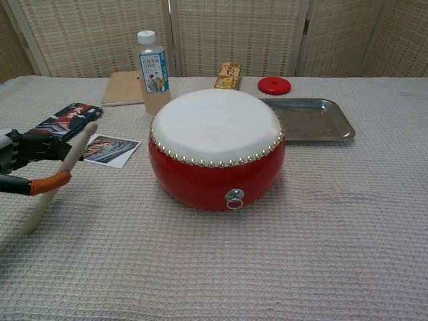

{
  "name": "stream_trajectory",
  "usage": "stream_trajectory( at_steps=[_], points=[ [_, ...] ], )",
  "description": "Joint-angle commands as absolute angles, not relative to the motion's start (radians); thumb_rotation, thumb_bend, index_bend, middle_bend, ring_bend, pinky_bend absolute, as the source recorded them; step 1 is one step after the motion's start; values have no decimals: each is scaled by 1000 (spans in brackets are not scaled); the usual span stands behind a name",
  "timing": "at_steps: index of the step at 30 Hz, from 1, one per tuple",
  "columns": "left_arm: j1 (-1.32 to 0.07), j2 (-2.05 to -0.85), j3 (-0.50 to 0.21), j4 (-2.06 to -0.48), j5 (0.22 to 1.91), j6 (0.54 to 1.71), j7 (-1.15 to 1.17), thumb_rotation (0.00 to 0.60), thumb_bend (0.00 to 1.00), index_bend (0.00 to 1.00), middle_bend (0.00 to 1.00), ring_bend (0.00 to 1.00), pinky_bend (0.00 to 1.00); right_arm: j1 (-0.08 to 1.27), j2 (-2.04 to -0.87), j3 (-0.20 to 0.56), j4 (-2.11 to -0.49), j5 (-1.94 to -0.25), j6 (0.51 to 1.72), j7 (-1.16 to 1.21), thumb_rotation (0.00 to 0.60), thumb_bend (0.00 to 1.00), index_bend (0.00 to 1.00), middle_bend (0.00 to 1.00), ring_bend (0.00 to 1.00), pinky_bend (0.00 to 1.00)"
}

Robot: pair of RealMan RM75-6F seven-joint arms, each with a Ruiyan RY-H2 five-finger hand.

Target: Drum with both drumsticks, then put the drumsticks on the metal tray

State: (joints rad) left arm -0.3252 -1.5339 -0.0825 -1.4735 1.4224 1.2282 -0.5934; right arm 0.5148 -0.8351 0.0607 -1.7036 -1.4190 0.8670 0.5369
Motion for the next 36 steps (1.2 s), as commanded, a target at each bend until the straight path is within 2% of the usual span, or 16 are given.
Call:
stream_trajectory(
  at_steps=[1, 4, 14, 18, 23, 28, 33, 36],
  points=[
    [-301, -1486, -122, -1423, 1414, 1208, -1051, 600, 392, 556, 338, 207, 154, 513, -835, 63, -1706, -1420, 867, 537, 600, 861, 1000, 1000, 1000, 1000],
    [-306, -1474, -125, -1410, 1405, 1162, -1204, 600, 393, 542, 347, 219, 170, 512, -834, 65, -1708, -1419, 867, 537, 600, 861, 1000, 1000, 1000, 1000],
    [-332, -1464, -111, -1352, 1441, 1061, -1600, 600, 412, 410, 355, 267, 259, 503, -837, 66, -1705, -1426, 872, 547, 600, 861, 1000, 1000, 1000, 1000],
    [-339, -1467, -94, -1323, 1491, 1074, -1721, 600, 421, 365, 408, 339, 305, 499, -836, 66, -1702, -1434, 876, 556, 600, 861, 1000, 1000, 1000, 1000],
    [-339, -1485, -76, -1285, 1522, 1111, -1731, 600, 426, 335, 429, 365, 334, 495, -836, 66, -1701, -1443, 882, 567, 600, 861, 1000, 1000, 1000, 1000],
    [-338, -1491, -70, -1278, 1525, 1123, -1714, 600, 427, 358, 480, 414, 369, 493, -836, 66, -1701, -1446, 885, 573, 600, 861, 1000, 1000, 1000, 1000],
    [-324, -1510, -60, -1262, 1520, 1161, -1637, 600, 424, 454, 578, 496, 427, 486, -834, 68, -1705, -1455, 901, 583, 600, 861, 1000, 1000, 1000, 1000],
    [-319, -1514, -53, -1259, 1521, 1174, -1616, 600, 385, 500, 620, 534, 441, 483, -833, 69, -1708, -1458, 907, 583, 600, 861, 1000, 1000, 1000, 1000]
  ],
)
